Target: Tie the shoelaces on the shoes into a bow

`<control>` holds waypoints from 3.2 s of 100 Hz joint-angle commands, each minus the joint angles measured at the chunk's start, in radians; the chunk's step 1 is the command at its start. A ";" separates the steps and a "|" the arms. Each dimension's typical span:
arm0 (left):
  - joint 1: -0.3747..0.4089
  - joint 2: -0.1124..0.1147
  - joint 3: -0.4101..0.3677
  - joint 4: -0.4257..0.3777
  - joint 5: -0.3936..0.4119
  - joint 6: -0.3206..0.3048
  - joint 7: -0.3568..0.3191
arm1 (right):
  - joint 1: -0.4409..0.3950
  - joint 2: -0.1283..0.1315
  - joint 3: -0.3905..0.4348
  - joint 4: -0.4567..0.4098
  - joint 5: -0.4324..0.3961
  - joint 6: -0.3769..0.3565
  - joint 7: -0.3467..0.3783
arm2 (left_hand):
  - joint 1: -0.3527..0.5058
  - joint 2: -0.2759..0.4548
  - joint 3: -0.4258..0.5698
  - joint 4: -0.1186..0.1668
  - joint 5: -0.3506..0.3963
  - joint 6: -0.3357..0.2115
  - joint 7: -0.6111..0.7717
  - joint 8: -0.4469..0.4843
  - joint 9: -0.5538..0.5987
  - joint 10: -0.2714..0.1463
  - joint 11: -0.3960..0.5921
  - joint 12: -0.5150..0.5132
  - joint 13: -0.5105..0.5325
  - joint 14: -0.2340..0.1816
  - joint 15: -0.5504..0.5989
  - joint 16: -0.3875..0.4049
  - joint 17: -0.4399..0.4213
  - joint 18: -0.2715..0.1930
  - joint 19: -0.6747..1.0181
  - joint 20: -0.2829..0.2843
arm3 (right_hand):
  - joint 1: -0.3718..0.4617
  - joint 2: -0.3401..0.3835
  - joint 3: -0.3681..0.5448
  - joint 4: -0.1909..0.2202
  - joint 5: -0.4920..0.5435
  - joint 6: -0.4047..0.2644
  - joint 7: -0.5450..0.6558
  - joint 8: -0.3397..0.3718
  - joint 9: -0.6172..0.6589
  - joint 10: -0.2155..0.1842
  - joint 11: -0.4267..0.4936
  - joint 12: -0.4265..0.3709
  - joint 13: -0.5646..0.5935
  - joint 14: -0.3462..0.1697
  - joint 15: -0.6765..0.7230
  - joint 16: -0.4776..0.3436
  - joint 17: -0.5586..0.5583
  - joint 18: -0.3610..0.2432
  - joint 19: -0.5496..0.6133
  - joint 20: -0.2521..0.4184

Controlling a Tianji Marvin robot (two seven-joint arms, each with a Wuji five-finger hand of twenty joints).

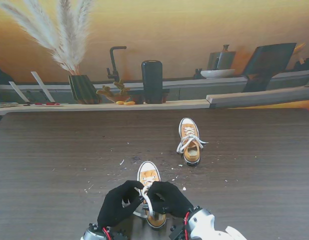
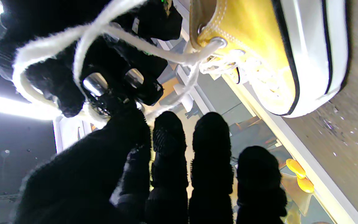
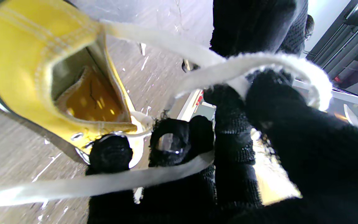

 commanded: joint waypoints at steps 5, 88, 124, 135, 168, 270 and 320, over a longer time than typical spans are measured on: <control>-0.004 -0.003 0.004 0.000 -0.001 -0.007 -0.018 | -0.004 0.003 0.000 -0.008 0.001 0.002 0.020 | 0.005 -0.014 -0.017 0.003 -0.002 -0.142 -0.031 -0.030 0.021 0.001 -0.020 0.001 -0.012 -0.011 -0.011 0.026 -0.014 0.001 -0.007 0.020 | 0.034 0.005 -0.006 0.010 0.005 -0.091 0.005 -0.002 0.037 0.014 0.011 -0.006 0.008 -0.021 -0.029 0.031 -0.002 0.001 0.000 0.015; -0.030 -0.009 0.036 0.017 -0.009 -0.015 -0.014 | -0.011 0.004 0.001 -0.013 0.010 -0.006 0.021 | 0.025 -0.039 0.056 -0.026 0.127 -0.217 0.113 0.172 0.029 -0.006 -0.007 0.055 -0.014 -0.013 0.007 0.037 -0.022 0.001 -0.012 0.027 | 0.033 0.013 -0.011 0.008 0.003 -0.092 0.002 -0.002 0.038 0.017 0.005 -0.009 0.008 -0.020 -0.030 0.031 -0.003 -0.001 -0.001 0.016; -0.014 -0.007 0.021 0.002 -0.078 -0.039 -0.098 | -0.013 0.005 0.002 -0.013 0.005 0.000 0.025 | -0.080 0.001 0.223 0.040 0.003 -0.110 0.213 0.371 -0.019 -0.018 -0.007 0.127 -0.048 -0.007 0.005 0.046 -0.048 0.010 -0.032 0.064 | 0.032 0.020 -0.015 0.010 -0.001 -0.102 -0.001 0.003 0.029 0.019 -0.024 -0.024 0.000 0.030 -0.111 0.031 -0.044 0.010 -0.058 -0.002; -0.005 -0.005 0.010 -0.004 -0.088 -0.042 -0.111 | -0.016 0.004 0.006 -0.013 -0.002 0.007 0.021 | -0.099 0.001 0.248 0.062 0.001 -0.110 0.228 0.382 -0.020 -0.020 -0.013 0.131 -0.049 -0.008 0.004 0.047 -0.049 0.009 -0.034 0.067 | 0.034 0.018 -0.014 0.010 -0.005 -0.099 -0.003 0.007 -0.002 0.051 -0.114 -0.093 -0.001 0.140 -0.331 0.031 -0.117 0.028 -0.170 -0.051; 0.033 0.003 -0.034 -0.027 -0.110 -0.048 -0.155 | -0.016 -0.003 0.003 -0.011 -0.034 0.022 -0.015 | -0.166 0.019 0.312 0.164 -0.009 -0.097 0.256 0.446 -0.029 -0.021 -0.038 0.146 -0.067 -0.005 -0.016 0.046 -0.067 0.012 -0.051 0.074 | 0.034 0.014 -0.005 0.010 -0.009 -0.081 0.000 0.013 -0.005 0.071 -0.174 -0.161 0.027 0.215 -0.476 -0.012 -0.142 0.034 -0.206 -0.070; 0.102 0.021 -0.103 -0.067 -0.368 -0.033 -0.370 | -0.004 -0.050 -0.022 0.017 -0.152 0.133 -0.229 | -0.150 0.021 0.287 0.208 0.000 -0.109 0.245 0.471 -0.029 -0.015 -0.055 0.159 -0.073 -0.003 -0.023 0.050 -0.070 0.008 -0.056 0.080 | 0.062 0.032 0.034 0.003 -0.066 0.080 0.060 0.059 -0.081 0.120 -0.172 -0.230 0.013 0.263 -0.584 -0.066 -0.185 0.045 -0.258 -0.106; 0.112 0.035 -0.138 -0.078 -0.484 0.006 -0.466 | -0.007 -0.066 0.000 0.025 -0.165 0.177 -0.291 | -0.150 0.023 0.284 0.212 0.000 -0.105 0.243 0.471 -0.028 -0.010 -0.056 0.162 -0.075 0.000 -0.023 0.052 -0.072 0.011 -0.057 0.082 | 0.060 0.037 0.031 0.002 -0.069 0.063 0.066 0.046 -0.073 0.120 -0.165 -0.241 0.037 0.289 -0.621 -0.091 -0.188 0.051 -0.251 -0.114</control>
